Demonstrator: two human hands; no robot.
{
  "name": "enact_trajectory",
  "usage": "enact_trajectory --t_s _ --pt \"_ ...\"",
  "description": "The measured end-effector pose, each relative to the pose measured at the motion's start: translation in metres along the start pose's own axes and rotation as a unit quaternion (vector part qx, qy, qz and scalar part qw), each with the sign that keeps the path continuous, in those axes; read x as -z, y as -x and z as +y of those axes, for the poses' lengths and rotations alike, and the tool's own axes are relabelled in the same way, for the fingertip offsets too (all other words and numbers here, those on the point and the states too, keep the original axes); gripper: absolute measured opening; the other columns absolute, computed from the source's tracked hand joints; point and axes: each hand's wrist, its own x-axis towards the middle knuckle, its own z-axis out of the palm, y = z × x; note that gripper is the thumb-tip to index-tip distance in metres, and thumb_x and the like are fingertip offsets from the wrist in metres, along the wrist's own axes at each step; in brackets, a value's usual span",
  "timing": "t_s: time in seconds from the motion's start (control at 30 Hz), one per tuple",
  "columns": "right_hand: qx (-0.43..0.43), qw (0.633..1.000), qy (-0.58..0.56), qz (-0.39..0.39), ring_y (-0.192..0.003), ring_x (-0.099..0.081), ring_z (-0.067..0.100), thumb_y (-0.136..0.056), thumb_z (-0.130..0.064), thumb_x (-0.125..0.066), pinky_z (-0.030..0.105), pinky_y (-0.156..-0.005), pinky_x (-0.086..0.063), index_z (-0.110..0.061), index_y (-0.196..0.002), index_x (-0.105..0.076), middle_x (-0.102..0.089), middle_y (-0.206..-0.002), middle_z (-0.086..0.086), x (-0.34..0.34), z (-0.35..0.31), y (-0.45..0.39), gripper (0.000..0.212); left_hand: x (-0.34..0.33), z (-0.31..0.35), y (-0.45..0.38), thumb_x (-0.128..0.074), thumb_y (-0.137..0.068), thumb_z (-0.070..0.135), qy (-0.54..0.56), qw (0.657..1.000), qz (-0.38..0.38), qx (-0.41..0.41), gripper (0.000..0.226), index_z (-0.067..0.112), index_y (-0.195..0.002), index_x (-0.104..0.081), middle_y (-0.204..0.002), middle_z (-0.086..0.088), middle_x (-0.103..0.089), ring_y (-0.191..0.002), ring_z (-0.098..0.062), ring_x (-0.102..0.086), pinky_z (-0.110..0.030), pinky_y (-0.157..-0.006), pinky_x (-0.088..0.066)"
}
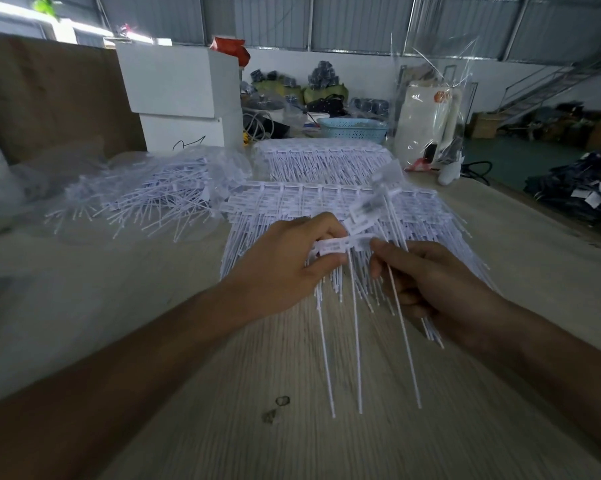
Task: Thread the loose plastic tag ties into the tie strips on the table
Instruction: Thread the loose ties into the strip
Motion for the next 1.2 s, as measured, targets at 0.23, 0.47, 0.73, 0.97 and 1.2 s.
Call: enact_trajectory --t_s 0.23,0.47,0.73,0.97,1.2 --pt "0.05 0.999 0.014 0.01 -0.043 -0.023 0.011 -0.088 -0.042 -0.063 0.022 -0.042 -0.017 -0.013 -0.07 -0.069 -0.029 -0.051 -0.001 0.002 0.004 0.0 0.035 -0.003 0.002 0.001 -0.061 -0.098 0.025 -0.012 1.0 -0.005 -0.017 0.016 0.013 -0.107 -0.067 -0.083 -0.003 -0.068 -0.072 -0.018 -0.063 -0.036 -0.065 -0.05" --pt "0.083 0.996 0.028 -0.002 -0.044 -0.024 0.014 -0.091 -0.039 -0.062 0.031 -0.046 -0.015 -0.013 -0.068 -0.069 -0.03 -0.052 0.003 0.002 0.004 0.0 0.036 -0.002 -0.001 -0.003 -0.061 -0.096 0.003 0.211 0.971 -0.07 0.084 0.01 -0.002 -0.091 -0.068 -0.076 -0.009 -0.071 -0.065 -0.016 -0.063 -0.022 -0.062 -0.047" --pt "0.1 0.993 0.06 0.004 -0.043 -0.026 0.011 -0.091 -0.043 -0.058 0.02 -0.041 -0.024 -0.017 -0.069 -0.068 -0.031 -0.052 0.002 0.001 0.003 0.002 0.036 0.0 0.002 -0.003 -0.052 -0.1 0.001 0.286 0.951 -0.073 0.096 0.016 -0.01 -0.1 -0.063 -0.074 -0.018 -0.067 -0.062 -0.027 -0.058 -0.039 -0.06 -0.045" --pt "0.066 0.996 0.058 0.007 -0.042 -0.026 0.008 -0.088 -0.043 -0.061 0.019 -0.04 -0.024 -0.015 -0.073 -0.072 -0.031 -0.05 -0.004 -0.001 0.001 0.004 0.033 -0.001 -0.002 -0.003 -0.055 -0.094 0.016 0.337 0.935 -0.063 0.093 0.023 0.002 -0.111 -0.06 -0.076 -0.019 -0.066 -0.066 -0.031 -0.059 -0.035 -0.056 -0.045" --pt "0.051 0.997 0.064 -0.011 -0.042 -0.026 0.008 -0.094 -0.034 -0.059 0.02 -0.039 -0.023 -0.015 -0.07 -0.063 -0.033 -0.05 -0.005 -0.002 -0.002 0.006 0.032 0.004 -0.016 -0.005 -0.054 -0.099 0.012 0.355 0.93 -0.006 0.091 0.017 0.008 -0.112 -0.066 -0.072 -0.011 -0.068 -0.061 -0.021 -0.061 -0.031 -0.053 -0.048"
